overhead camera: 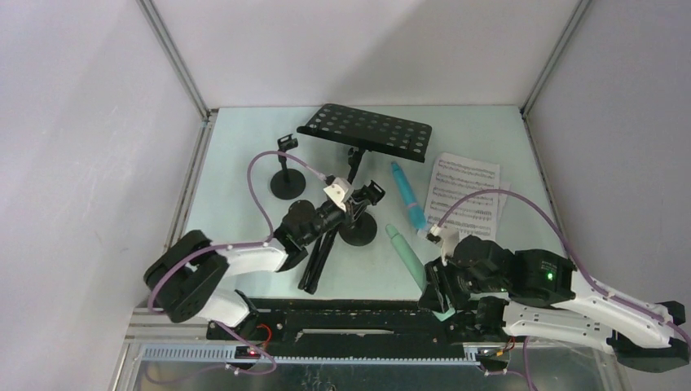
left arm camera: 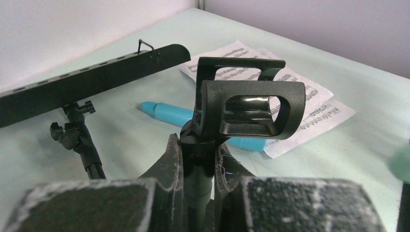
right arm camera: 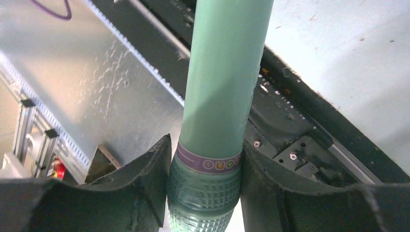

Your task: Pack up the instrument practice props

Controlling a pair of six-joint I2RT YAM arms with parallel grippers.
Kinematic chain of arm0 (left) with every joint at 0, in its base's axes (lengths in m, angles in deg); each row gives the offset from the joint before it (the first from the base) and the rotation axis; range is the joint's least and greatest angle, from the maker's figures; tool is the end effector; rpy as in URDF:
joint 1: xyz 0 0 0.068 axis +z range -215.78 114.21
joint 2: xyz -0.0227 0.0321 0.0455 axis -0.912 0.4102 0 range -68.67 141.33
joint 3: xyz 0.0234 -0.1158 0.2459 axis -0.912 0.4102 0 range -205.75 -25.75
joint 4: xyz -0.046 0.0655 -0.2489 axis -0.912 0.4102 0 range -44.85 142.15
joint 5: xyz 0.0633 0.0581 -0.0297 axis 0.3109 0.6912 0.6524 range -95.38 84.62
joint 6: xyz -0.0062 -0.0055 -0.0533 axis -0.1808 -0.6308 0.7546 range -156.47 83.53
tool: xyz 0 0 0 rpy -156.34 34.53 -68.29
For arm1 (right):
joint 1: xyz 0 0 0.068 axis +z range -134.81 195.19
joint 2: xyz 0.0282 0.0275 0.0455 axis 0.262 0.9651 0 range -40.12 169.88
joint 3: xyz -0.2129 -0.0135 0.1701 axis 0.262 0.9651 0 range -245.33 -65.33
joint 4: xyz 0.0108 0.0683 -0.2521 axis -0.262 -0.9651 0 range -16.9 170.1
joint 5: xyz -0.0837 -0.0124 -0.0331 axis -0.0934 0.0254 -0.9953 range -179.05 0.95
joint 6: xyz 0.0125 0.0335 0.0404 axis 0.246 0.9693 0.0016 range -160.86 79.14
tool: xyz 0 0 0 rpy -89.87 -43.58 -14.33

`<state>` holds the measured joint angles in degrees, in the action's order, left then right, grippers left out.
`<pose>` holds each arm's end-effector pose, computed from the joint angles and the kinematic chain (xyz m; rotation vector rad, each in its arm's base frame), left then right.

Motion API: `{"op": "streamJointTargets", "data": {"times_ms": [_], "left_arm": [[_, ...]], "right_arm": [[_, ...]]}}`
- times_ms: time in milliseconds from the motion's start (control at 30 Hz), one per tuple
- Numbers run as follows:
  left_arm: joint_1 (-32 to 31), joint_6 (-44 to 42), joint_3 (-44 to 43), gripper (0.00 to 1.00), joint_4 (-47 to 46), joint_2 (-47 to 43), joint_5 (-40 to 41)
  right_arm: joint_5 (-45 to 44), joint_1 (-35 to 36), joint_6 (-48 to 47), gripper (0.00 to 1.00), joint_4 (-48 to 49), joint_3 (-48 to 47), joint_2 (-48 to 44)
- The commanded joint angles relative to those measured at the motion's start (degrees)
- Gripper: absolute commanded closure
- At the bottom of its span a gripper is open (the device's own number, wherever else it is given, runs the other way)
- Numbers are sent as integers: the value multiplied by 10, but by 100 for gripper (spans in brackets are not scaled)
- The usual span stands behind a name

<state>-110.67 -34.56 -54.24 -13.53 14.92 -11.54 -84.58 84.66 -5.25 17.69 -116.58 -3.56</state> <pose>0.2021 -0.2067 0.2159 0.6508 1.4110 -0.7323 0.0337 0.0976 0.3098 -0.8004 2.4940 0.8659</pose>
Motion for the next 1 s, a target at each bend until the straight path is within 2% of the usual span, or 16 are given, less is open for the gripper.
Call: {"op": "streamJointTargets", "data": {"times_ms": [0, 233, 367, 567, 700, 800, 967], "left_arm": [[-8, -31, -58, 100, 28, -98, -23], [-24, 2, -66, 100, 139, -228, -10], [-24, 10, -65, 100, 242, -320, 31], [-6, 13, -58, 100, 401, -439, 153], [29, 39, -18, 100, 439, -517, 243], [55, 50, 5, 100, 455, -567, 303], [100, 69, 9, 100, 486, -588, 364]], "right_arm": [[-76, 1, 18, 100, 17, 2, 21], [-60, -90, -34, 100, 91, 24, 131], [-51, -160, -85, 100, 171, 43, 185], [14, -251, -158, 100, 290, 48, 273], [34, -296, -195, 100, 368, 42, 365], [14, -309, -220, 100, 385, 10, 440], [-42, -325, -236, 100, 396, -39, 527]]}}
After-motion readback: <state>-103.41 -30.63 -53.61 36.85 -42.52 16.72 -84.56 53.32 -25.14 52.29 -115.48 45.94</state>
